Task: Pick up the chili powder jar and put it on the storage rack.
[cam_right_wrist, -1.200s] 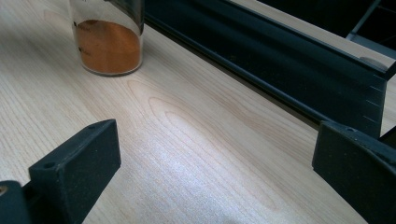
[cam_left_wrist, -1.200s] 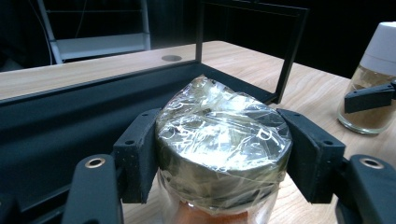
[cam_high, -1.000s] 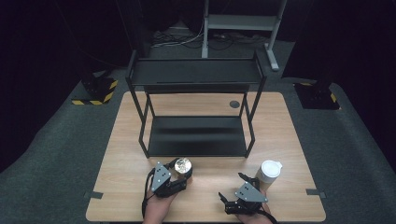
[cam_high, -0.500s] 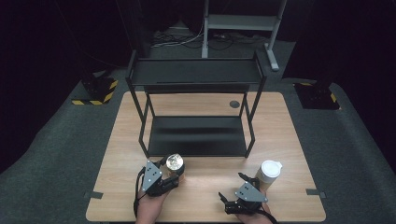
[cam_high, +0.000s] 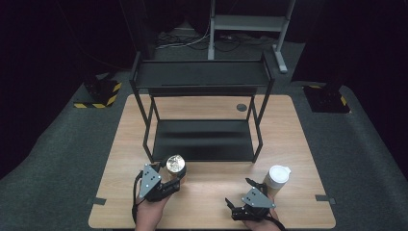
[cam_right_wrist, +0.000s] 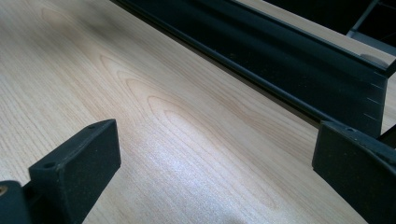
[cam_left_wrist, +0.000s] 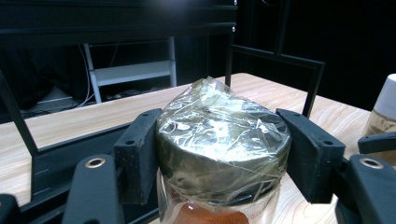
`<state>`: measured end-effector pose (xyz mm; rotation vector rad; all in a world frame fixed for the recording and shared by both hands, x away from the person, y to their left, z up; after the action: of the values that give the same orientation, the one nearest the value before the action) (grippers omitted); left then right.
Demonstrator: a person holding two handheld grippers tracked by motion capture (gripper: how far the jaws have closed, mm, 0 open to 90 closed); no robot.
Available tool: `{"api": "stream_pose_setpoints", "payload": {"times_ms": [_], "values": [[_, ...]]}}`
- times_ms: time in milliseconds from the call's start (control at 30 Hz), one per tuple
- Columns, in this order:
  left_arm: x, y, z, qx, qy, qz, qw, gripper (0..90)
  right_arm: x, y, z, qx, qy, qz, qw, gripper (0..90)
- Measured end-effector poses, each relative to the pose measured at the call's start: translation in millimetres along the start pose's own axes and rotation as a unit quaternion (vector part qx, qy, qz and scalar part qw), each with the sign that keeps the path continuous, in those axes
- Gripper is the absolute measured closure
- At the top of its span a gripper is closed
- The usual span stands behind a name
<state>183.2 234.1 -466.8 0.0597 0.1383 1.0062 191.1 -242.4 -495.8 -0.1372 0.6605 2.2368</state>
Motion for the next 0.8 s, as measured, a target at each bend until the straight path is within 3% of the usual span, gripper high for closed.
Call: {"api": "stream_pose_setpoints", "payload": {"times_ms": [267, 800], "values": [[-1.5, -3.2, 23.1, -0.005, -0.013, -0.001, 0.9999, 34.4, -1.1, 0.5, -0.9, -0.002, -0.006, 0.001, 1.0, 0.1], [3.0, -12.1, 81.2, -0.036, -0.006, -0.011, 0.9993, 34.5, -1.8, 0.3, -0.8, -0.002, -0.003, 0.004, 1.0, 0.2]]}}
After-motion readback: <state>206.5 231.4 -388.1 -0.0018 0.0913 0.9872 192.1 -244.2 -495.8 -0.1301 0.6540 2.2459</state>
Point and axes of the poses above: each handheld gripper's, and its own axes: y roughly backward along the jaws, z roughly out of its top, x roughly to its left, the point moved 1 cm from there along -y, roughly forward along the jaws, and after that the axes turned 5 degrees about y, right-handed, at the moved point
